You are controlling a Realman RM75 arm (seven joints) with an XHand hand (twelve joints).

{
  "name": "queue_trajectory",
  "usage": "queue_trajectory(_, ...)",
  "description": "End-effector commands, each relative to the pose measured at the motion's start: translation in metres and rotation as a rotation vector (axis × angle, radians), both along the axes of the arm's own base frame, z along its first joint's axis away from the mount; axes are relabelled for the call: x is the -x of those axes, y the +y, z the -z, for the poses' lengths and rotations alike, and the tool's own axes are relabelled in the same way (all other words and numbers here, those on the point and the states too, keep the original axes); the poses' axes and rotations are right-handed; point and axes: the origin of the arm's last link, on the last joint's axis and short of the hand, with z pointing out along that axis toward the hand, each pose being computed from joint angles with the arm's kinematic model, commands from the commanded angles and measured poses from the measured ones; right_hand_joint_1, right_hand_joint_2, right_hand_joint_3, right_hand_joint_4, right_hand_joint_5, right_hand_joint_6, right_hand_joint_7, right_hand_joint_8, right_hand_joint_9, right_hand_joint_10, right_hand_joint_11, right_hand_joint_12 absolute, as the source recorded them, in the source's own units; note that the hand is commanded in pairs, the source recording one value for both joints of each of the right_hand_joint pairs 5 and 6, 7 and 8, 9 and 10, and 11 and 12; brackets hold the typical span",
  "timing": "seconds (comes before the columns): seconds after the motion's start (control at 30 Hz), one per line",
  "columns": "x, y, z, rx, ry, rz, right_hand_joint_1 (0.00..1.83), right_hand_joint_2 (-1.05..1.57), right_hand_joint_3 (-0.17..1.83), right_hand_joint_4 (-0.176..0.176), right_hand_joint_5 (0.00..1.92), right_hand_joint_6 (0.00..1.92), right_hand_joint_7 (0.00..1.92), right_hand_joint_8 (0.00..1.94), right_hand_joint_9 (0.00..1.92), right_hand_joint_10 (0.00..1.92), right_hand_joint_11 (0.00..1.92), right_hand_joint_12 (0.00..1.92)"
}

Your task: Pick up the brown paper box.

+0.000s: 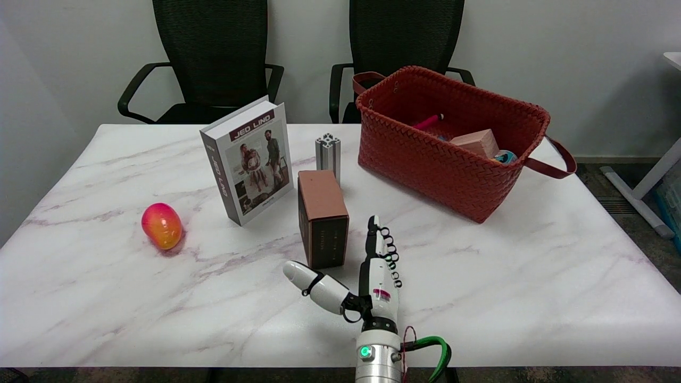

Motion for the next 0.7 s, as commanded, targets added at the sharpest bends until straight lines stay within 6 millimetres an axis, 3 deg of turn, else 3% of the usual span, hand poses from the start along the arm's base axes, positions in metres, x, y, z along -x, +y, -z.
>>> queue_trajectory(0.03, -0.003, -0.013, 0.002, 0.016, -0.020, 0.004, 0.75, 0.55, -0.17, 0.000, 0.00, 0.00, 0.00, 0.00, 0.00, 0.00, 0.00, 0.00)
queue_trajectory(0.7, -0.003, -0.029, 0.005, -0.019, -0.065, -0.006, 0.70, 0.63, -0.17, 0.000, 0.00, 0.00, 0.00, 0.00, 0.00, 0.00, 0.00, 0.00)
